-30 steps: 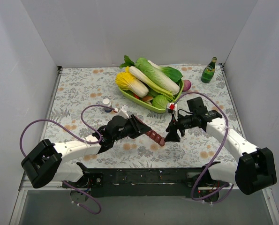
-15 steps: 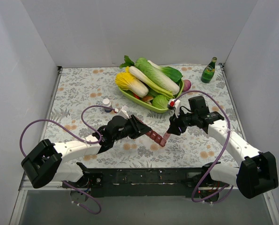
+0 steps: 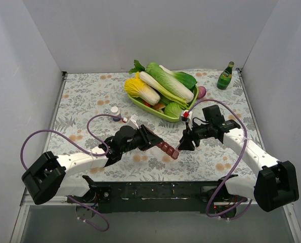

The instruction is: Sort the pills into containers

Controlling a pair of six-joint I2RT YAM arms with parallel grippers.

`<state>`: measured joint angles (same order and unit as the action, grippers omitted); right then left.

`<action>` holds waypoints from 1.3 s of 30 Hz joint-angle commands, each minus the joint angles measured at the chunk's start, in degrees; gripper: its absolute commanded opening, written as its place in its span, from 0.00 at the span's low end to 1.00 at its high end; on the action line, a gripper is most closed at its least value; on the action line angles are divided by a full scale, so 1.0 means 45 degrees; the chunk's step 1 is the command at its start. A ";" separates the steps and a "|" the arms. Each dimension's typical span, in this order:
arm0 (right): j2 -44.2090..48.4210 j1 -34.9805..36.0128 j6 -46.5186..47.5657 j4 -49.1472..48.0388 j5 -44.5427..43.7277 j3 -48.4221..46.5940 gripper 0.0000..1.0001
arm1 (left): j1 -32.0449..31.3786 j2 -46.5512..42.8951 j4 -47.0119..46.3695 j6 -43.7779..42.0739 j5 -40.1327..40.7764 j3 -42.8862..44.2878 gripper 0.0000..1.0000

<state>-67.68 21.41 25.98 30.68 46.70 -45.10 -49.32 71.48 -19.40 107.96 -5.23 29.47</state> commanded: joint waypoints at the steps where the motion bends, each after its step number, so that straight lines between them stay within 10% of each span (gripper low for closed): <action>1: -0.0272 -0.0031 0.0360 0.0546 0.0717 -0.0387 0.50 | 0.0100 -0.0573 -0.0532 -0.0300 -0.0067 -0.0143 0.00; 7: -0.0546 -0.0050 0.0477 0.0722 0.1204 -0.0465 0.39 | 0.0120 -0.0689 -0.1040 -0.0612 -0.0301 -0.0241 0.00; 12: -0.0624 -0.0148 0.0497 0.0820 0.1945 -0.0641 0.06 | 0.0140 -0.0768 -0.1450 -0.1120 -0.0438 -0.0417 0.00; 17: -0.0566 -0.0441 0.0712 0.1015 0.2650 -0.0661 0.01 | 0.0159 -0.0827 -0.1510 -0.1511 -0.0477 -0.0612 0.00; 25: -0.0253 -0.0773 0.0322 0.0235 0.1013 0.0002 0.01 | 0.0315 -0.1723 0.0378 -0.2115 0.0575 -0.0418 0.98; 39: -0.3412 -0.0890 0.0789 0.1365 -0.0025 -0.1088 0.01 | 0.0804 -0.4868 0.7335 -0.6525 0.4482 0.2492 0.98</action>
<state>-77.80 17.63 27.33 33.39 46.26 -45.63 -46.22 53.54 2.94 88.60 7.16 35.46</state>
